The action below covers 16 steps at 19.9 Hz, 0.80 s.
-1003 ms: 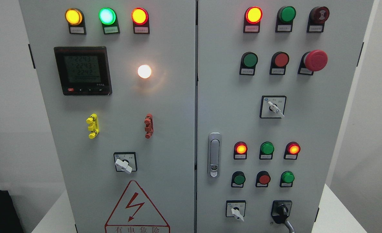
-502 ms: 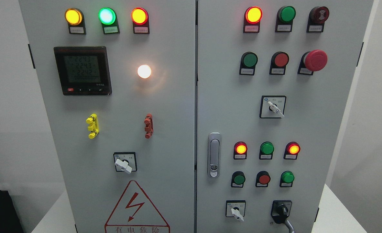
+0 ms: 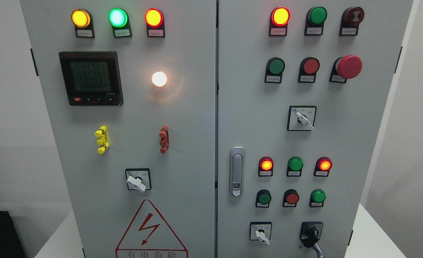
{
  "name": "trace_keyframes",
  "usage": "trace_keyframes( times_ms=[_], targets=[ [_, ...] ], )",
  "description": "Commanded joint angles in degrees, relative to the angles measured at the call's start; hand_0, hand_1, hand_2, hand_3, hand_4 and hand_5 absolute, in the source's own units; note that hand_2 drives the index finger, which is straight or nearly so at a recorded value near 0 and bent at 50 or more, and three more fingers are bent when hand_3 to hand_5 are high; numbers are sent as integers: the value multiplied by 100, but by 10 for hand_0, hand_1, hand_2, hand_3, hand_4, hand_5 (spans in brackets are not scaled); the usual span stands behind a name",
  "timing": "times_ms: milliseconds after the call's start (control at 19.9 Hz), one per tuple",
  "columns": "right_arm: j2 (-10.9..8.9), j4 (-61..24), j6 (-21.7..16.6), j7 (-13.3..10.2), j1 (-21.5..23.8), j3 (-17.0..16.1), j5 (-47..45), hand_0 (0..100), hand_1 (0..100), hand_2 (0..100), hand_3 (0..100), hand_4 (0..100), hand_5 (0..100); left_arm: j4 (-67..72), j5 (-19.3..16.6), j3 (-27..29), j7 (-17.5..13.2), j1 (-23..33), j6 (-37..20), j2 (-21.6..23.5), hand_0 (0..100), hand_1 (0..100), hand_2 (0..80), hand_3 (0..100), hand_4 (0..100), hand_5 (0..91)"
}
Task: Trip black knob to open circuit
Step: 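Grip the black knob with the right hand and twist it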
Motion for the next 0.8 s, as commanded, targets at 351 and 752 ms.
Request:
trace_keyframes(
  times_ms=[351, 752],
  targets=[
    [27, -131, -80, 81, -117, 246, 16, 0, 0, 61, 1000, 1000, 1000, 0, 14, 14, -2, -20, -20, 1, 120, 389, 0, 0, 0, 0],
    [36, -131, -80, 81, -196, 255, 16, 0, 0, 64, 1000, 1000, 1000, 0, 14, 14, -2, -20, -20, 1, 120, 389, 0, 0, 0, 0]
  ],
)
